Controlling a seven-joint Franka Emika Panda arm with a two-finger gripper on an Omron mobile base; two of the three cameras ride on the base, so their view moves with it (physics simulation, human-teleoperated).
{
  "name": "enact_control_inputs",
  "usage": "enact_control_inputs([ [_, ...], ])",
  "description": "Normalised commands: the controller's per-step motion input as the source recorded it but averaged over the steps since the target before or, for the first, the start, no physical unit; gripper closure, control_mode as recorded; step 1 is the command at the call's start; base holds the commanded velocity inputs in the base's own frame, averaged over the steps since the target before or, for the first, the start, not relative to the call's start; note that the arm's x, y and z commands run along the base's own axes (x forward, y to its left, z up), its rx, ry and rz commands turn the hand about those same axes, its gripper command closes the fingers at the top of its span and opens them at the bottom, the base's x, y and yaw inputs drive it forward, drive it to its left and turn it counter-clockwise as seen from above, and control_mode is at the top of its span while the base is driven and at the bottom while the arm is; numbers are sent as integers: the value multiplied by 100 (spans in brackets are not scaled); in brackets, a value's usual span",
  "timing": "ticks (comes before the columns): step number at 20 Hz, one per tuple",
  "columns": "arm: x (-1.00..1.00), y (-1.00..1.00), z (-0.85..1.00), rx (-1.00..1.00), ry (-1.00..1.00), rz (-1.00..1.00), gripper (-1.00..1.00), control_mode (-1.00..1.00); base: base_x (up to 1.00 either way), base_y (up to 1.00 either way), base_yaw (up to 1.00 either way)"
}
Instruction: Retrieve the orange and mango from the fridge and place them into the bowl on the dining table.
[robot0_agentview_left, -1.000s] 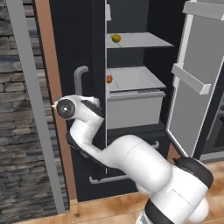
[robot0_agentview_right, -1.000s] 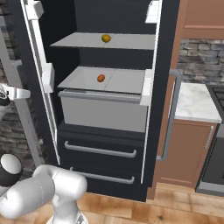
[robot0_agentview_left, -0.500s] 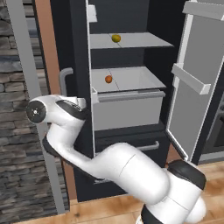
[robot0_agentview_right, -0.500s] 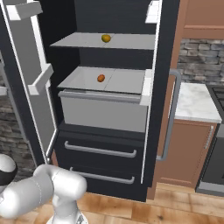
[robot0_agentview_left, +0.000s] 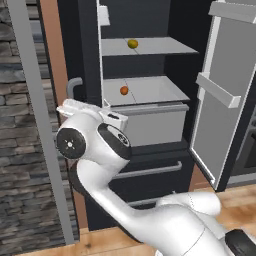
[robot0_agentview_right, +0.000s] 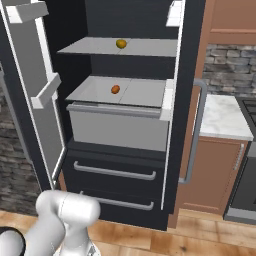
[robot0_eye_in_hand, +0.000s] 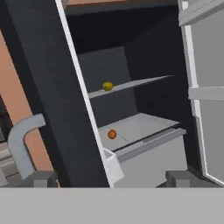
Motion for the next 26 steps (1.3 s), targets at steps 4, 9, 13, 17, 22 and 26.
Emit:
enact_control_inputs([
  [4,-31,-100,59,36,0,2,-100,-100,0,0,0],
  [9,2,-58,34,21,4,10,-100,-100,0,0,0],
  [13,17,-46,-4,5,0,11,-100,-100,0,0,0],
  [17,2,-57,-3,2,0,14,-100,-100,0,0,0],
  [22,-1,-63,13,0,1,11,-100,-100,0,0,0],
  [26,20,-21,1,0,10,20,-100,-100,0,0,0],
])
